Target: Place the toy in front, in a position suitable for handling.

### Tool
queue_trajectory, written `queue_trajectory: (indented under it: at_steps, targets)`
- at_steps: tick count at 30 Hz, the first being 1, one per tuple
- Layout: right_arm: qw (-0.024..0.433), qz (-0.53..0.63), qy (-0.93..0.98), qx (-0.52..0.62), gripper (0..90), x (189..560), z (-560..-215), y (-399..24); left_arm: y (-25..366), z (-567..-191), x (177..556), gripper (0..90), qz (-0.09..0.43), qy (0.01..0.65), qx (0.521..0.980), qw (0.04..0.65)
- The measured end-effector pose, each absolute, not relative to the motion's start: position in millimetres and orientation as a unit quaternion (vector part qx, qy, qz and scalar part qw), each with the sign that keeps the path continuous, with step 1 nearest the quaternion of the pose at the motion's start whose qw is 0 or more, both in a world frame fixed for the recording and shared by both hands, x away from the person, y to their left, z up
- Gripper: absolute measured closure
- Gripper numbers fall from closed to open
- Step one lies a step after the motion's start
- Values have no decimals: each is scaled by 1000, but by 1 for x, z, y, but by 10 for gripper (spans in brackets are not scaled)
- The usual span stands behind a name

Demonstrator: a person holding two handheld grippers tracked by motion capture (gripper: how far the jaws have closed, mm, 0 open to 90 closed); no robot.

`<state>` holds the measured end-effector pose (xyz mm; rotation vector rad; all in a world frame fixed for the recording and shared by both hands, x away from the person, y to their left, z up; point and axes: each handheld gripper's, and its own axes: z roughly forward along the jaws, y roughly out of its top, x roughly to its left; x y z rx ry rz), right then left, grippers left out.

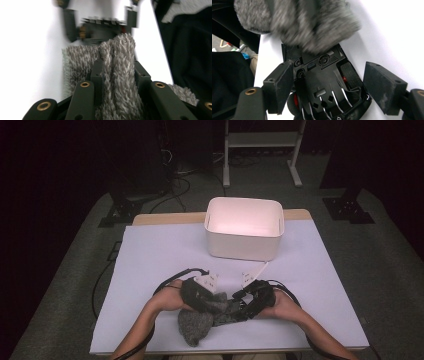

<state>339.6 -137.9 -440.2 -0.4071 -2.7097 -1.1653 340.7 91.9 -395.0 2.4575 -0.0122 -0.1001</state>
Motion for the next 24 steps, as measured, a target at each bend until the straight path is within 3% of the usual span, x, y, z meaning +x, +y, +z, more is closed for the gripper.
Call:
queue_trajectory:
  at_steps: [6,12,16,19,24]
  targets:
    - [36,-402,-905,-131,250,324,-438,-141,93,-400,351,651,-60,51,938,337]
    - [-6,-410,-903,-126,252,310,-437,-142,86,-407,350,640,-92,52,940,324]
    - [-26,-408,-905,-116,253,304,-436,-142,83,-405,346,647,-87,39,941,323]
    - [-30,-397,-911,-106,263,303,-432,-140,80,-401,341,664,-80,29,944,320]
    - [3,-382,-919,-99,258,311,-421,-136,79,-393,329,666,-73,10,943,325]
